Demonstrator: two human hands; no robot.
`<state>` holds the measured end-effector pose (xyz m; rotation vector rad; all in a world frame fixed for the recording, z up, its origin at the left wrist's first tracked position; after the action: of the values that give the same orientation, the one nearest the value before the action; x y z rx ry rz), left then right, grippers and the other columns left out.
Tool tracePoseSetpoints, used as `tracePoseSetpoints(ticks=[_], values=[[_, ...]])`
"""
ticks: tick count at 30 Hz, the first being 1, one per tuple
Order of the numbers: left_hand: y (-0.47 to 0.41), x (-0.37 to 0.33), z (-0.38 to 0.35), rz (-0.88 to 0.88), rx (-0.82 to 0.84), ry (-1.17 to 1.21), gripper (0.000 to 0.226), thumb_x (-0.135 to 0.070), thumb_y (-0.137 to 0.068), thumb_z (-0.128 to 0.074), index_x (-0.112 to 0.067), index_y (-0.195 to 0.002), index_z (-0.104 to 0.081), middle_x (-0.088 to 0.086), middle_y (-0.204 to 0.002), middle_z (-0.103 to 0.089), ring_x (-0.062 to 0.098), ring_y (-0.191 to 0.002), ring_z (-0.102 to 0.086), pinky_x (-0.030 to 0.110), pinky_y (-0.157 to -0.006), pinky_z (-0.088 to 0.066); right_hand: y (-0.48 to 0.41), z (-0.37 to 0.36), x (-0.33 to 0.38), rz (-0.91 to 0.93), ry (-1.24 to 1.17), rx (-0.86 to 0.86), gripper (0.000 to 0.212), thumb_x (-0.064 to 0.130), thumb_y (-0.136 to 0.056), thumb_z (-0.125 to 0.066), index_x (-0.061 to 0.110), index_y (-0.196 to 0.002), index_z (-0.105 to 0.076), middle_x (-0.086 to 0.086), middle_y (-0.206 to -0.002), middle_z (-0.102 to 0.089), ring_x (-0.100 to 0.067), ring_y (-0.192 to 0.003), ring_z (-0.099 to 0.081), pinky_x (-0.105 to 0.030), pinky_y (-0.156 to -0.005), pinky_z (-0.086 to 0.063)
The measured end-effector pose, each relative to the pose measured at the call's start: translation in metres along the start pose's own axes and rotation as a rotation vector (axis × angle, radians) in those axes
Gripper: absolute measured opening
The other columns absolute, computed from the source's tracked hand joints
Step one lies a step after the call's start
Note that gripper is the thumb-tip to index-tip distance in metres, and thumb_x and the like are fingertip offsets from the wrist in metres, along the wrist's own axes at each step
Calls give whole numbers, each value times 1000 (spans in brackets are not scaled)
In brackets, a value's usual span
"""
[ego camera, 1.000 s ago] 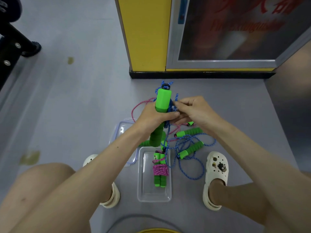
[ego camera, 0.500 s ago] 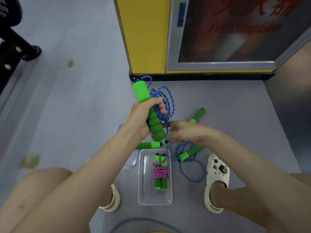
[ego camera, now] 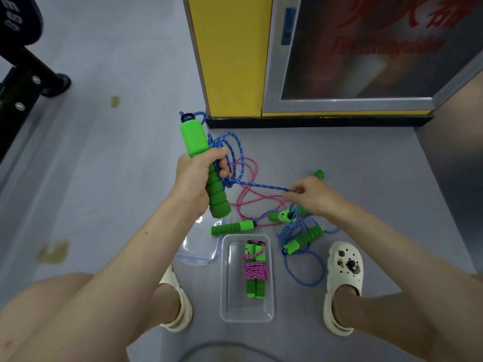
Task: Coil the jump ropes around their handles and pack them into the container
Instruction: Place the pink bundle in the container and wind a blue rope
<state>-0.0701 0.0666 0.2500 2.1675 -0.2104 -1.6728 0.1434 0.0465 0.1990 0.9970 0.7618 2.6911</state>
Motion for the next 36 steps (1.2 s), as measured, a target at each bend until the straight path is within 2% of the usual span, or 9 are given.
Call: tracePoseSetpoints(ticks=[3,5,10,17,23,28,31,33,36], values=[[0,1,3,-29,-6,-63,25,-1,-84,-63,-11,-64,-52,0,-50,-52,14,-42,-43,23,-49,-45,0,7,0,-23,-124,-109,44,37,-92,-59,-2,-74,-65,-18,-70,-63,-32,-66,-60,-39,-65,-48],[0,3,1,-72,26,-130,24,-1,-83,-64,-10,-64,-52,0,-50,-52,15,-42,-44,26,-52,-47,2,11,4,-15,-276,-145,40,34,-93,-58,3,-69,-65,-14,-67,-68,-21,-60,-66,-34,-66,-56],[5,7,-19,-195,203,-403,18,0,-82,-67,-1,-69,-55,8,-53,-55,15,-43,-50,23,-48,-44,5,17,16,-36,-586,-130,33,27,-96,-55,5,-73,-62,0,-42,-59,-6,-33,-49,-16,-39,-43],[12,36,-46,-165,381,-567,28,-8,-77,-77,10,-91,-61,14,-71,-59,19,-59,-56,32,-59,-49,8,21,32,22,-844,-60,26,26,-94,-56,6,-80,-65,-7,-51,-62,-13,-40,-57,-17,-41,-47],[13,39,-58,-179,393,-558,21,-20,-68,-84,-15,-78,-66,4,-70,-67,15,-65,-56,32,-65,-47,12,26,34,88,-869,-90,20,18,-93,-58,5,-82,-67,-6,-60,-67,-13,-43,-60,-22,-49,-56],[6,40,-54,-157,270,-611,19,-7,-75,-75,7,-77,-62,13,-65,-59,19,-57,-48,32,-57,-39,14,26,33,173,-824,-123,22,22,-93,-58,8,-82,-71,-3,-64,-62,-11,-58,-58,-20,-57,-53],[6,40,-51,-121,213,-529,12,-2,-76,-70,7,-82,-65,19,-75,-70,30,-66,-65,38,-64,-52,10,29,28,188,-648,-168,19,25,-96,-54,15,-90,-69,1,-72,-58,-10,-67,-54,-22,-62,-50],[8,38,-49,-69,171,-406,3,0,-80,-66,2,-81,-66,10,-70,-72,21,-66,-70,33,-67,-56,8,25,24,144,-412,-99,14,18,-96,-52,18,-106,-62,-1,-86,-63,-12,-70,-57,-24,-62,-47],[5,32,-46,2,102,-203,10,-1,-84,-63,-2,-75,-62,5,-60,-67,15,-59,-68,26,-62,-57,11,2,16,43,-268,170,34,-1,-87,-56,17,-113,-47,-4,-109,-62,-17,-80,-65,-27,-61,-51]])
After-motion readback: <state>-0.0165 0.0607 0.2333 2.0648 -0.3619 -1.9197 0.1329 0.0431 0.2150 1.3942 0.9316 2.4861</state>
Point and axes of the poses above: each hand's wrist, its own y-axis away from the middle knuckle, its own z-axis out of the back of the hand, x = y × z, the point moved 3 cm from there along -y, towards the middle knuckle
